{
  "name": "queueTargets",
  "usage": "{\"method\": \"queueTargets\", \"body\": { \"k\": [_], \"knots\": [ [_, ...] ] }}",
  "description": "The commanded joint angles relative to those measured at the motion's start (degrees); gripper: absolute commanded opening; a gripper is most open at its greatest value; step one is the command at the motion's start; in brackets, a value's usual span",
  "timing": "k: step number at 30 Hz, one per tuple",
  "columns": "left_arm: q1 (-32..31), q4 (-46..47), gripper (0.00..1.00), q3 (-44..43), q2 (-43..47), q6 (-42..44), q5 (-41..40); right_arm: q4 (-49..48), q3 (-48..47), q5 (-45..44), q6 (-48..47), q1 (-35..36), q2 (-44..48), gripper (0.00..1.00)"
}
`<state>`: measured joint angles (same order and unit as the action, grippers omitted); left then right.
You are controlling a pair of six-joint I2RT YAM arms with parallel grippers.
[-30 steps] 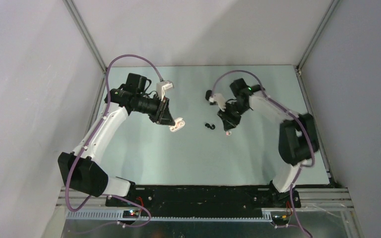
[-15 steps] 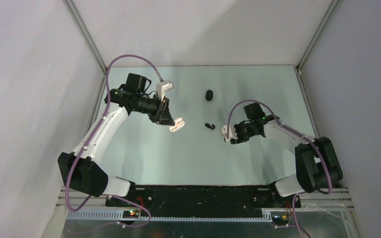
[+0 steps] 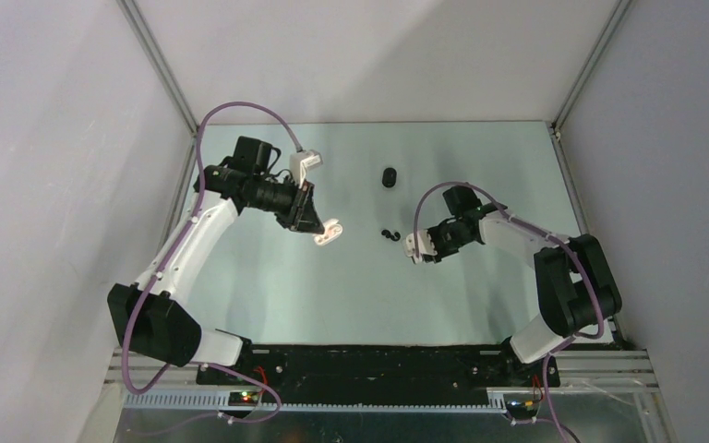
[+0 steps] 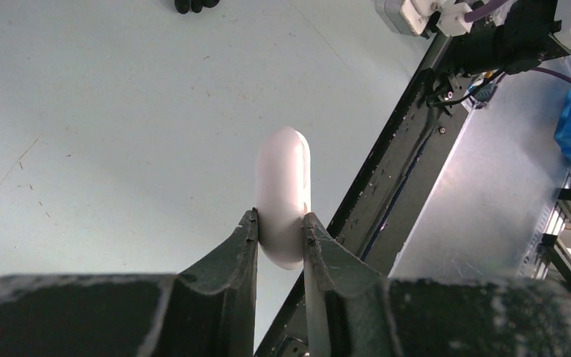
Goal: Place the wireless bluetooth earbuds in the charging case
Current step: Pick up the earbud from the center of the board.
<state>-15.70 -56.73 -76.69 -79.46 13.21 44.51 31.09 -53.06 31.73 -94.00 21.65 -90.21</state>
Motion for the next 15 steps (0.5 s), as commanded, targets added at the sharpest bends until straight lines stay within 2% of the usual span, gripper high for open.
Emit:
{"method": "queueTargets", "body": {
  "k": [1, 7, 10, 12, 13, 14, 15],
  "knots": [
    [0.59, 0.49, 0.00, -0.06, 1.42, 1.35, 0.05, 2.44, -2.33, -0.94, -1.81, 0.31, -1.59, 0.28],
    [0.56, 0.47, 0.00, 0.56, 1.90, 1.51, -0.20, 2.78, -3.01, -1.48, -0.71, 0.32, -2.59, 0.29],
    [0.58, 0.48, 0.00, 0.41, 2.08, 1.55, -0.56, 1.63, -3.97, -1.36, 6.61, 0.74, -2.35, 0.29],
    [0.55, 0.40, 0.00, 0.35, 2.24, 1.48, -0.82, 0.08, -5.82, -1.42, 19.26, 1.30, -1.96, 0.31],
    [0.57, 0.40, 0.00, 0.38, 2.46, 1.40, -1.07, -0.97, -7.52, -2.35, 30.86, 1.47, -1.74, 0.32],
    [0.58, 0.39, 0.00, 0.32, 2.55, 1.48, -1.26, -1.06, -8.52, -3.24, 36.85, 1.80, -1.64, 0.32],
    [0.63, 0.39, 0.00, 0.42, 2.73, 1.47, -1.51, -0.61, -10.43, -5.27, 49.28, 1.85, -1.50, 0.32]
  ]
}}
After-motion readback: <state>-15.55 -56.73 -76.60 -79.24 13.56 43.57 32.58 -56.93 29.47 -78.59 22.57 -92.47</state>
